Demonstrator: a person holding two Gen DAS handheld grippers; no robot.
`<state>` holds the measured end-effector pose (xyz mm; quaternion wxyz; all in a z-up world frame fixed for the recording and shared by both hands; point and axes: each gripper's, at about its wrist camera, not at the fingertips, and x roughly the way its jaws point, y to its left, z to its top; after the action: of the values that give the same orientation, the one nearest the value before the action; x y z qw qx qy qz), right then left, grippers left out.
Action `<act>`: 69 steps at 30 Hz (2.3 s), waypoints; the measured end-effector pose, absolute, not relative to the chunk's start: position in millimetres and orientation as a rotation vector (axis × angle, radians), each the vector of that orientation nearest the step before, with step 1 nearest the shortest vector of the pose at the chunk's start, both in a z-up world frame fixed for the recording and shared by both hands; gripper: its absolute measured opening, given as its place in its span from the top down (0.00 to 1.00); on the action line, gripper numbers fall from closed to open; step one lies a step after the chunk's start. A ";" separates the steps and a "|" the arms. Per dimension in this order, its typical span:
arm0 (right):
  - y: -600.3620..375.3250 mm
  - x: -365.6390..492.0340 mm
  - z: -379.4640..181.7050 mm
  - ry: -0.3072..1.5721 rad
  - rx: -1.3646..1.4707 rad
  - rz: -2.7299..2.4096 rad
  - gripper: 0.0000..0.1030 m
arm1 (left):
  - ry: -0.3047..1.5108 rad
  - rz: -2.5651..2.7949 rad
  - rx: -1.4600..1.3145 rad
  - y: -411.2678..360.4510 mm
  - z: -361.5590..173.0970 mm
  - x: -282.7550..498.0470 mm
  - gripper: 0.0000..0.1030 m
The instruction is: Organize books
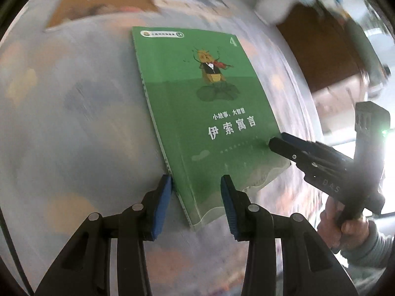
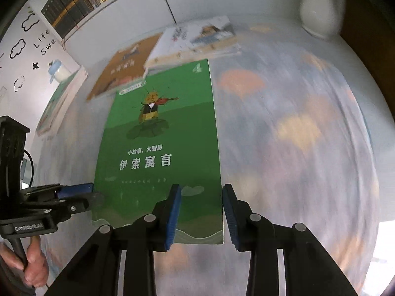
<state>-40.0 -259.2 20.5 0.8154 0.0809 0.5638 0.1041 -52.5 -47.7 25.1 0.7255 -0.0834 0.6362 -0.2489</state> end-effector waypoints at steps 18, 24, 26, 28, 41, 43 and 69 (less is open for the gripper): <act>-260.1 -105.0 19.6 1.180 0.066 0.290 0.68 | 1.319 -0.541 -0.485 -30.9 31.7 -72.9 0.65; -279.9 -111.1 18.0 1.176 0.197 0.316 0.67 | 1.241 -0.673 -0.659 -33.8 51.9 -67.7 0.65; -281.6 -110.2 17.4 1.175 0.220 0.320 0.66 | 1.286 -0.620 -0.597 -42.7 38.8 -65.6 0.68; -281.1 -108.7 17.2 1.169 0.227 0.322 0.66 | 1.334 -0.588 -0.554 -54.1 20.8 -65.1 0.81; -330.9 -114.6 10.8 1.282 0.619 0.394 0.50 | 1.332 -0.699 -0.788 -66.9 27.7 -40.1 0.86; -345.2 -113.6 2.6 1.282 0.758 0.414 0.49 | 1.336 -0.725 -0.864 -65.5 28.6 -34.8 0.86; -255.4 -91.0 47.3 1.110 0.117 0.447 0.74 | 1.392 -0.605 -0.306 -72.0 39.4 -46.2 0.87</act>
<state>-91.0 -255.4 47.3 0.8248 0.0550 0.5220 0.2104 -46.2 -72.0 39.4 0.7149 -0.1381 0.6287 -0.2731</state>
